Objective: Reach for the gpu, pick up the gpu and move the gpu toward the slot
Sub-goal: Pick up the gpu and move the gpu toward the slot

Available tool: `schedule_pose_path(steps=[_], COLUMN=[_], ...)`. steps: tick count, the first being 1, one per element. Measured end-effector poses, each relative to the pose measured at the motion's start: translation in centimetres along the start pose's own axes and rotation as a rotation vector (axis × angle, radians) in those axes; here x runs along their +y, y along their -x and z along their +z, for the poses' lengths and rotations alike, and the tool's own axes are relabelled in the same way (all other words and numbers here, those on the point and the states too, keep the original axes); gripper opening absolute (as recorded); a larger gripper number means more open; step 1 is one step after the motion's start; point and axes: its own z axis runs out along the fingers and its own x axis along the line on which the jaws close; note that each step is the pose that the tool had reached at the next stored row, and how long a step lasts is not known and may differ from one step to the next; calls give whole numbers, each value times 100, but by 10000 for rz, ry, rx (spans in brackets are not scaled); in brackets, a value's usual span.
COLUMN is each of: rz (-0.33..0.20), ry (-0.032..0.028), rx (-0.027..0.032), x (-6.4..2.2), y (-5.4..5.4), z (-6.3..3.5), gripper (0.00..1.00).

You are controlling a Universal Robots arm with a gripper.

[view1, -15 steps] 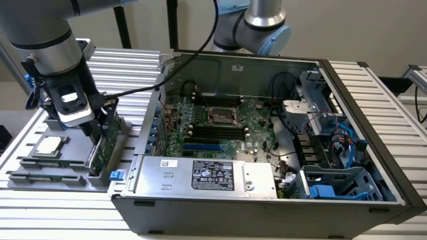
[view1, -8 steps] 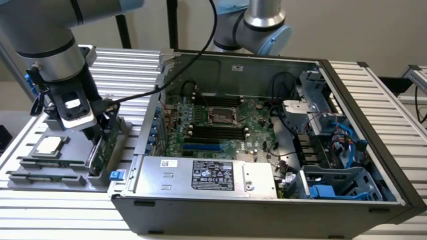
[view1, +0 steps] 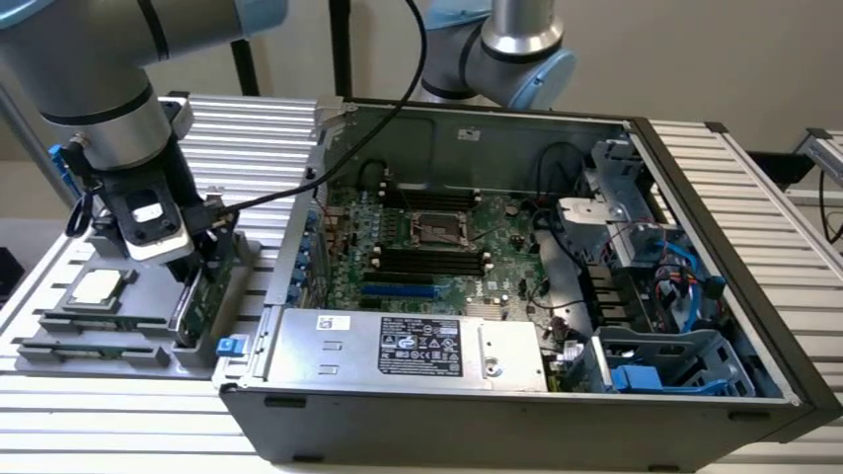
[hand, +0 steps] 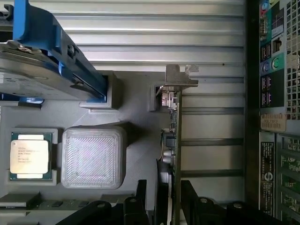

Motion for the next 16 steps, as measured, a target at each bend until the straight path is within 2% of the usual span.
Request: schedule_pose_path(steps=[11, 16], rz=[18, 306], ry=[-1, -12], rx=[1, -4], x=[14, 15], y=[0, 7], z=[28, 33], gripper=[42, 42])
